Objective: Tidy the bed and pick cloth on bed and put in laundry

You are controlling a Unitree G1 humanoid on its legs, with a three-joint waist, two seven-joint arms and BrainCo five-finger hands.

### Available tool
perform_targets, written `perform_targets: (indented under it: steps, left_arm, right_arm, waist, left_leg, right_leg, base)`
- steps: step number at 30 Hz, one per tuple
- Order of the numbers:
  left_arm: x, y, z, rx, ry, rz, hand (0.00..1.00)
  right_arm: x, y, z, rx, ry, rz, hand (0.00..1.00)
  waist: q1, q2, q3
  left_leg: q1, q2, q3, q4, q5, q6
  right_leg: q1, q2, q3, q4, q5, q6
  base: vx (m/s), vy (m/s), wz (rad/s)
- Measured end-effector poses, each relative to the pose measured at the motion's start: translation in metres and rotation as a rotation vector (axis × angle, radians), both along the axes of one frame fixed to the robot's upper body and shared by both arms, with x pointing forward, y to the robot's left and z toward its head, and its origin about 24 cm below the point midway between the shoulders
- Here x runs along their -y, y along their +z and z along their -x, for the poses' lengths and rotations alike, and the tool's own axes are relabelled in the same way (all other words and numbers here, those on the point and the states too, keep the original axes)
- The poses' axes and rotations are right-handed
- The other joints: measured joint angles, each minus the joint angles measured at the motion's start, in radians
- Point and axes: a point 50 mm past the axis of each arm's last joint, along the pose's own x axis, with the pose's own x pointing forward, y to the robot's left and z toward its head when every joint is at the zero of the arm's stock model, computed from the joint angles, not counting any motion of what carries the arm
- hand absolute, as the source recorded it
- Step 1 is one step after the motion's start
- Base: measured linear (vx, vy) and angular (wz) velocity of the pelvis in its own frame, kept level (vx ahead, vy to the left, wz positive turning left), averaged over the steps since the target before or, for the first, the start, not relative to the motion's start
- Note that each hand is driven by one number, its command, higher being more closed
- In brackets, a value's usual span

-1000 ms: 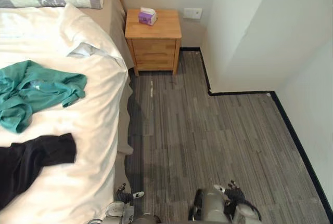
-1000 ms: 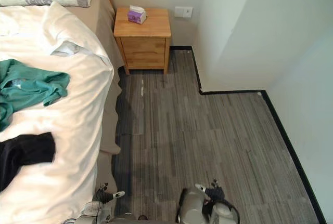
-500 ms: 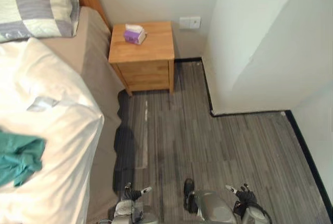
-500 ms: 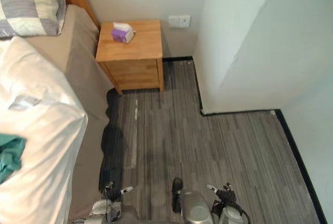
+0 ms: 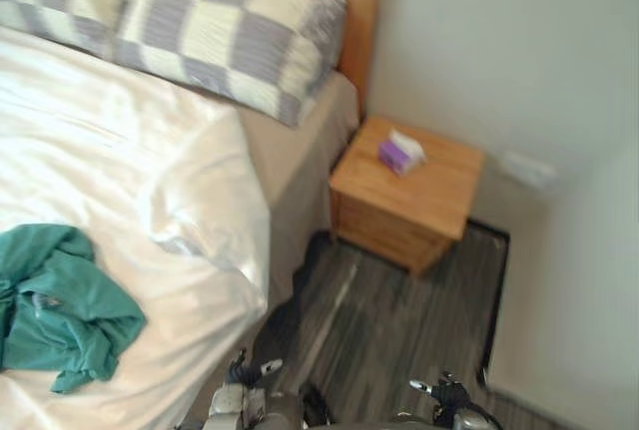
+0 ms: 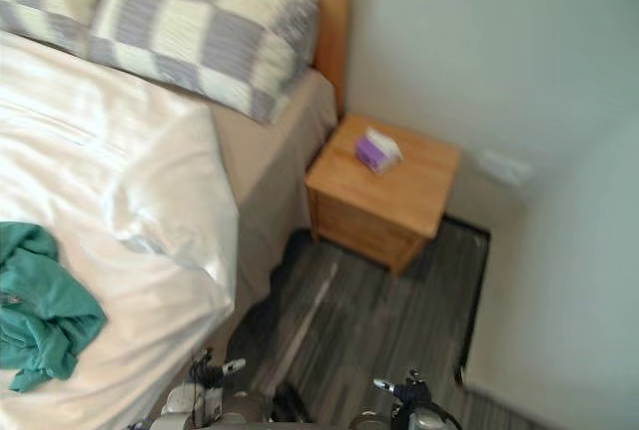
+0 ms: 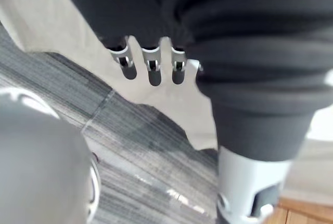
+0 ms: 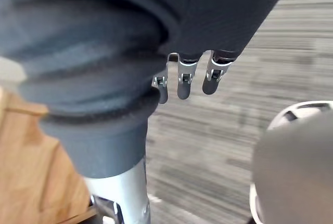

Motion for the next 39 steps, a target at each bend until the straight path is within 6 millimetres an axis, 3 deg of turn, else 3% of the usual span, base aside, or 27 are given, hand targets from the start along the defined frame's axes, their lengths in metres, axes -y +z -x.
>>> perform_targets:
  steps: [2, 4, 5, 6, 7, 8, 9, 10, 11, 12, 13, 16, 18, 20, 21, 22, 23, 24, 25, 27, 29, 33, 39]
  left_arm:
    - [-0.001, -0.002, 0.004, -0.016, 0.009, 0.003, 0.00]
    - [0.000, -0.002, 0.004, -0.017, 0.021, 0.009, 0.00]
    - [-0.002, -0.002, 0.006, -0.019, 0.032, 0.008, 0.00]
    - [-0.003, -0.002, 0.007, -0.019, 0.039, 0.009, 0.00]
    - [-0.016, -0.001, 0.010, -0.017, 0.050, -0.018, 0.00]
    - [-0.008, -0.001, 0.002, -0.006, 0.048, 0.004, 0.00]
    - [-0.003, -0.001, 0.000, 0.004, 0.051, 0.020, 0.00]
    - [0.002, 0.001, 0.000, 0.031, 0.110, 0.046, 0.00]
    - [0.000, 0.001, 0.002, 0.033, 0.135, 0.046, 0.00]
    - [-0.007, 0.001, 0.005, 0.038, 0.180, 0.040, 0.00]
    - [-0.005, 0.000, 0.008, 0.032, 0.226, 0.057, 0.00]
    - [0.001, -0.004, 0.021, 0.017, 0.311, 0.095, 0.00]
    - [0.001, -0.005, 0.025, 0.010, 0.324, 0.098, 0.00]
    - [-0.001, -0.005, 0.029, 0.006, 0.348, 0.099, 0.00]
    - [-0.004, -0.005, 0.033, 0.002, 0.372, 0.096, 0.00]
    - [-0.010, -0.005, 0.037, 0.001, 0.412, 0.088, 0.00]
    - [-0.012, -0.005, 0.038, 0.001, 0.416, 0.084, 0.00]
    - [-0.015, -0.005, 0.042, -0.012, 0.416, 0.074, 0.00]
    - [-0.020, -0.007, 0.053, -0.041, 0.419, 0.056, 0.00]
    - [-0.028, -0.006, 0.059, -0.057, 0.414, 0.034, 0.00]
    - [-0.038, -0.005, 0.070, -0.088, 0.369, -0.008, 0.00]
    - [-0.042, -0.005, 0.075, -0.116, 0.269, -0.035, 0.00]
    - [-0.034, -0.006, 0.068, -0.119, 0.149, -0.023, 0.00]
  right_arm:
    - [0.006, 0.003, -0.003, 0.022, -0.008, 0.015, 0.00]
    - [0.010, 0.005, -0.006, 0.037, -0.028, 0.023, 0.00]
    - [0.011, 0.005, -0.006, 0.037, -0.028, 0.027, 0.00]
    - [0.010, 0.004, -0.004, 0.032, -0.029, 0.026, 0.00]
    - [0.000, 0.000, 0.006, 0.002, -0.038, -0.001, 0.00]
    - [0.010, -0.001, 0.009, -0.018, -0.062, 0.014, 0.00]
    - [0.016, 0.000, 0.010, -0.021, -0.078, 0.027, 0.00]
    - [0.027, 0.002, 0.013, -0.020, -0.122, 0.058, 0.00]
    - [0.030, 0.003, 0.014, -0.011, -0.142, 0.057, 0.00]
    - [0.028, 0.001, 0.021, -0.028, -0.156, 0.047, 0.00]
    - [0.031, 0.001, 0.023, -0.032, -0.167, 0.050, 0.00]
    - [0.030, 0.001, 0.023, -0.029, -0.169, 0.052, 0.00]
    - [0.028, 0.000, 0.028, -0.042, -0.185, 0.049, 0.00]
    - [0.025, -0.001, 0.034, -0.047, -0.222, 0.036, 0.00]
    - [0.025, 0.000, 0.036, -0.033, -0.252, 0.027, 0.00]
    - [0.023, 0.002, 0.035, -0.004, -0.298, 0.013, 0.00]
    - [0.025, 0.004, 0.031, 0.018, -0.308, 0.016, 0.00]
    - [0.033, 0.013, 0.018, 0.084, -0.322, 0.042, 0.00]
    - [0.051, 0.041, -0.013, 0.259, -0.304, 0.107, 0.00]
    - [0.065, 0.068, -0.036, 0.400, -0.274, 0.170, 0.00]
    - [0.089, 0.112, -0.062, 0.577, -0.228, 0.316, 0.00]
    - [0.117, 0.174, -0.101, 0.765, -0.101, 0.536, 0.00]
    - [0.097, 0.253, -0.172, 1.009, 0.172, 0.685, 0.00]
  waist:
    - [-0.014, 0.001, -0.004]
    - [-0.017, 0.012, -0.001]
    - [-0.023, 0.010, -0.001]
    - [-0.028, 0.002, -0.004]
    - [-0.039, -0.054, -0.015]
    - [-0.035, -0.030, 0.004]
    - [-0.022, -0.006, 0.000]
    - [-0.013, 0.054, 0.005]
    - [-0.018, 0.064, 0.004]
    - [-0.015, 0.050, -0.005]
    - [-0.010, 0.064, -0.001]
    - [-0.009, 0.066, -0.006]
    - [-0.007, 0.058, -0.032]
    - [-0.016, 0.041, -0.048]
    - [-0.022, 0.026, -0.060]
    - [-0.025, 0.016, -0.066]
    - [-0.024, 0.016, -0.065]
    - [-0.024, 0.019, -0.067]
    - [-0.034, 0.029, -0.074]
    - [-0.042, 0.038, -0.080]
    - [-0.041, 0.025, -0.085]
    - [-0.043, 0.012, -0.095]
    - [-0.041, 0.023, -0.092]
  left_leg:
    - [0.088, 0.017, -0.151, -0.059, 0.023, -0.039]
    - [0.110, 0.063, -0.245, -0.056, 0.032, -0.054]
    - [0.107, 0.095, -0.316, -0.043, 0.042, -0.075]
    - [0.103, 0.101, -0.346, -0.041, 0.046, -0.094]
    - [0.091, 0.081, -0.412, -0.048, 0.044, -0.148]
    - [0.078, 0.115, -0.469, -0.035, 0.006, -0.178]
    - [0.040, 0.110, -0.482, 0.002, 0.000, -0.183]
    - [-0.026, 0.119, -0.492, 0.037, 0.006, -0.187]
    - [-0.030, 0.136, -0.501, 0.029, 0.008, -0.198]
    - [-0.014, 0.138, -0.530, -0.013, 0.027, -0.231]
    - [-0.006, 0.166, -0.558, -0.045, 0.040, -0.268]
    - [-0.008, 0.198, -0.559, -0.082, 0.104, -0.300]
    - [-0.022, 0.206, -0.549, -0.123, 0.159, -0.302]
    - [-0.029, 0.205, -0.439, -0.157, 0.224, -0.270]
    - [-0.031, 0.206, -0.319, -0.168, 0.252, -0.233]
    - [-0.025, 0.229, -0.107, -0.141, 0.247, -0.180]
    - [-0.022, 0.233, -0.068, -0.139, 0.268, -0.192]
    - [-0.014, 0.221, -0.029, -0.156, 0.287, -0.221]
    - [-0.006, 0.196, -0.005, -0.205, 0.298, -0.238]
    - [-0.002, 0.181, 0.008, -0.236, 0.302, -0.235]
    - [0.004, 0.153, 0.019, -0.279, 0.314, -0.234]
    - [0.016, 0.130, 0.004, -0.322, 0.334, -0.235]
    - [-0.032, 0.138, -0.038, -0.323, 0.355, -0.238]
  right_leg:
    - [-0.158, -0.063, 0.021, 0.003, -0.030, -0.052]
    - [-0.255, -0.047, 0.093, -0.116, -0.034, -0.059]
    - [-0.285, -0.010, 0.194, -0.308, -0.019, -0.045]
    - [-0.280, 0.004, 0.249, -0.416, 0.013, -0.044]
    - [-0.253, 0.005, 0.433, -0.681, 0.214, -0.060]
    - [-0.245, 0.025, 0.461, -0.643, 0.197, 0.008]
    - [-0.244, 0.029, 0.474, -0.641, 0.189, 0.012]
    - [-0.270, 0.112, 0.608, -0.581, 0.172, 0.007]
    - [-0.272, 0.134, 0.664, -0.554, 0.146, 0.006]
    - [-0.255, 0.124, 0.653, -0.538, 0.060, 0.018]
    - [-0.244, 0.130, 0.599, -0.512, 0.016, 0.004]
    - [-0.224, 0.141, 0.533, -0.506, 0.002, -0.020]
    - [-0.223, 0.131, 0.491, -0.519, 0.003, -0.029]
    - [-0.187, 0.091, 0.437, -0.572, 0.019, -0.039]
    - [-0.169, 0.068, 0.410, -0.607, 0.029, -0.042]
    - [-0.141, 0.053, 0.389, -0.649, 0.043, -0.033]
    - [-0.135, 0.050, 0.388, -0.661, 0.050, -0.029]
    - [-0.132, 0.046, 0.391, -0.686, 0.068, -0.019]
    - [-0.132, 0.038, 0.414, -0.742, 0.108, -0.005]
    - [-0.123, 0.030, 0.428, -0.788, 0.143, 0.005]
    - [-0.096, 0.018, 0.433, -0.864, 0.193, 0.016]
    - [-0.064, 0.004, 0.410, -0.911, 0.219, 0.026]
    - [-0.093, 0.008, 0.377, -0.915, 0.229, 0.025]
  base:
    - [0.66, -0.374, 1.97]
    - [0.58, -0.523, 1.84]
    - [0.46, -0.574, 1.92]
    - [0.42, -0.640, 2.32]
    - [0.39, -0.692, 2.38]
    - [0.37, -0.617, 2.19]
    - [0.31, -0.499, 1.61]
    - [0.18, -0.239, 1.08]
    - [0.17, -0.236, 1.41]
    - [0.13, -0.298, 1.35]
    - [0.10, -0.321, 1.19]
    - [0.00, -0.227, 0.70]
    - [-0.08, -0.073, 0.69]
    - [-0.08, 0.033, 0.80]
    - [-0.06, 0.053, 0.82]
    - [-0.05, 0.041, 0.65]
    - [-0.03, 0.042, 0.27]
    - [-0.07, 0.123, -0.19]
    - [-0.07, 0.155, -0.28]
    - [-0.04, 0.132, -0.25]
    - [-0.04, 0.095, -0.10]
    - [0.00, 0.039, 0.11]
    - [0.02, -0.038, 0.17]
